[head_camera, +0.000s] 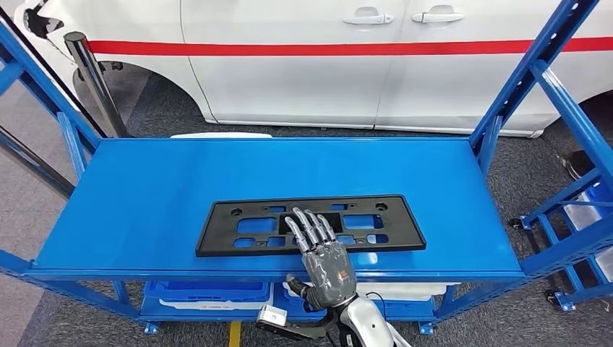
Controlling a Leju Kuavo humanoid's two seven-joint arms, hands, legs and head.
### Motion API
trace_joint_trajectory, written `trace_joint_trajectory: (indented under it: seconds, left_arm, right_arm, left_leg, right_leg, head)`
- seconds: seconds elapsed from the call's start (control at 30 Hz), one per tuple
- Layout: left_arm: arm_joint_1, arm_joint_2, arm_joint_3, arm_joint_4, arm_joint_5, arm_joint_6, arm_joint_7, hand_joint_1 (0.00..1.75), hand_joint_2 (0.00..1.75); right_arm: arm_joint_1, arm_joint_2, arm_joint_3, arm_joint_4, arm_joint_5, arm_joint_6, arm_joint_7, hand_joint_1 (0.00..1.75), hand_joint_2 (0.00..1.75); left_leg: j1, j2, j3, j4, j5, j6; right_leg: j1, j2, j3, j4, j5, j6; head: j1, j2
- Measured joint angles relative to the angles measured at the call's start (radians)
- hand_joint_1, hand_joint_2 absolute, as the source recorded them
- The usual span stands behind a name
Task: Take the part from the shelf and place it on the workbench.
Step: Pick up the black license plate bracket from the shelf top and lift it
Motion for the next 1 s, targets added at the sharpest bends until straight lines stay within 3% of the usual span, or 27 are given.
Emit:
trace_joint_trajectory:
  seconds: [0.07,0.13,0.23,0.27,0.3,0.33,0.43,0.5,0.63,0.7,0.77,0.8,0.83,0.87,0.93,1.0]
  left_arm:
    - [0.0,0.001,0.001,0.0,0.0,0.001,0.0,0.0,0.0]
    - [0.0,0.002,0.002,0.0,0.001,0.001,0.0,0.0,0.0]
    - [0.0,0.002,0.006,0.0,0.002,0.003,0.0,0.0,0.0]
    - [0.001,0.002,0.007,0.0,0.002,0.003,0.0,0.0,0.0]
    - [0.001,0.002,0.009,0.0,0.002,0.004,0.0,0.0,0.0]
    - [0.002,0.002,0.01,0.0,0.003,0.004,0.0,0.0,0.0]
    - [0.001,0.002,0.015,0.0,0.004,0.004,0.0,0.0,0.0]
    - [0.0,0.002,0.019,0.0,0.005,0.004,0.0,0.0,0.0]
    - [-0.001,0.003,0.024,0.0,0.007,0.004,0.0,0.0,0.0]
    - [0.0,0.004,0.026,0.0,0.008,0.002,0.0,0.0,0.0]
    - [0.001,0.004,0.027,0.0,0.009,0.0,0.0,0.0,0.0]
    - [0.002,0.003,0.027,0.0,0.009,-0.002,0.0,0.0,0.0]
    - [0.003,0.003,0.027,0.0,0.009,-0.002,0.001,0.0,0.0]
    - [0.004,0.003,0.027,0.0,0.009,-0.002,0.002,0.0,0.0]
    - [0.004,0.003,0.029,0.0,0.009,-0.002,0.005,0.0,0.0]
    - [0.003,0.003,0.03,0.0,0.008,-0.003,0.007,0.0,0.0]
  right_arm:
    - [-0.001,-0.011,-0.001,0.0,-0.008,0.035,0.019,0.0,1.75]
    - [-0.005,-0.024,-0.005,0.001,-0.004,0.059,0.043,0.0,1.75]
    - [-0.011,-0.043,-0.014,0.011,0.014,0.082,0.076,0.0,1.75]
    - [-0.012,-0.049,-0.017,0.016,0.02,0.086,0.084,0.0,1.75]
    - [-0.012,-0.054,-0.02,0.021,0.027,0.088,0.091,0.0,1.75]
    - [-0.013,-0.057,-0.023,0.025,0.034,0.089,0.098,0.0,1.75]
    - [-0.019,-0.059,-0.028,0.037,0.056,0.091,0.116,0.0,1.75]
    - [-0.023,-0.059,-0.028,0.042,0.067,0.092,0.123,0.0,1.75]
    - [-0.029,-0.057,-0.028,0.054,0.088,0.09,0.136,0.0,1.75]
    - [-0.031,-0.054,-0.028,0.06,0.114,0.083,0.15,0.0,1.75]
    - [-0.03,-0.052,-0.029,0.069,0.157,0.064,0.174,0.0,1.75]
    - [-0.029,-0.05,-0.029,0.073,0.183,0.049,0.187,0.0,1.75]
    - [-0.027,-0.049,-0.029,0.077,0.209,0.035,0.201,0.0,1.75]
    - [-0.025,-0.047,-0.03,0.081,0.232,0.021,0.213,0.0,1.75]
    - [-0.022,-0.044,-0.034,0.086,0.263,0.001,0.231,0.0,1.75]
    - [-0.021,-0.041,-0.044,0.09,0.278,-0.008,0.239,0.0,1.75]
  left_leg:
    - [0.0,0.0,0.002,-0.005,0.003,0.011]
    - [0.004,0.002,0.006,-0.015,0.009,0.024]
    - [0.005,0.004,0.008,-0.018,0.011,0.035]
    - [0.004,0.004,0.007,-0.017,0.011,0.035]
    - [0.004,0.004,0.007,-0.016,0.01,0.036]
    - [0.004,0.004,0.008,-0.015,0.009,0.035]
    - [0.003,0.003,0.01,-0.011,0.004,0.029]
    - [0.0,0.003,0.01,-0.011,0.003,0.019]
    - [0.001,0.002,0.004,0.008,-0.011,-0.005]
    - [0.002,0.0,-0.036,0.097,-0.066,-0.012]
    - [0.003,0.0,-0.094,0.222,-0.127,-0.018]
    - [0.004,0.0,-0.111,0.259,-0.135,-0.021]
    - [0.005,0.0,-0.11,0.259,-0.125,-0.022]
    - [0.007,0.0,-0.091,0.221,-0.098,-0.024]
    - [0.011,-0.001,-0.022,0.088,-0.041,-0.023]
    - [0.01,-0.003,0.016,0.008,-0.021,-0.012]
  right_leg:
    - [0.0,0.0,0.0,-0.001,0.0,0.01]
    - [-0.001,-0.001,-0.01,0.024,-0.02,0.019]
    - [-0.007,-0.003,-0.087,0.19,-0.104,0.031]
    - [-0.009,-0.003,-0.114,0.242,-0.119,0.034]
    - [-0.011,-0.004,-0.126,0.263,-0.115,0.036]
    - [-0.013,-0.004,-0.12,0.246,-0.094,0.036]
    - [-0.012,-0.008,-0.035,0.064,-0.006,0.029]
    - [-0.007,-0.009,-0.008,0.002,0.006,0.022]
    - [-0.01,-0.009,-0.001,-0.015,0.014,-0.001]
    - [-0.012,-0.014,0.001,-0.021,0.019,-0.011]
    - [-0.011,-0.017,-0.002,-0.02,0.02,-0.014]
    - [-0.01,-0.018,-0.004,-0.019,0.02,-0.015]
    - [-0.011,-0.019,-0.006,-0.017,0.02,-0.014]
    - [-0.011,-0.019,-0.008,-0.014,0.02,-0.013]
    - [-0.011,-0.017,-0.013,-0.002,0.018,-0.006]
    - [-0.008,-0.014,-0.018,0.006,0.015,0.006]
  head:
    - [0.0,0.0]
    - [0.001,0.0]
    - [0.002,0.0]
    - [0.002,0.0]
    - [0.002,0.0]
    - [0.002,0.0]
    - [0.002,0.0]
    - [0.001,0.0]
    - [0.001,0.0]
    - [0.0,0.0]
    - [-0.001,0.0]
    - [-0.001,0.0]
    - [-0.001,0.0]
    - [-0.001,0.0]
    - [-0.001,0.0]
    - [0.0,0.0]
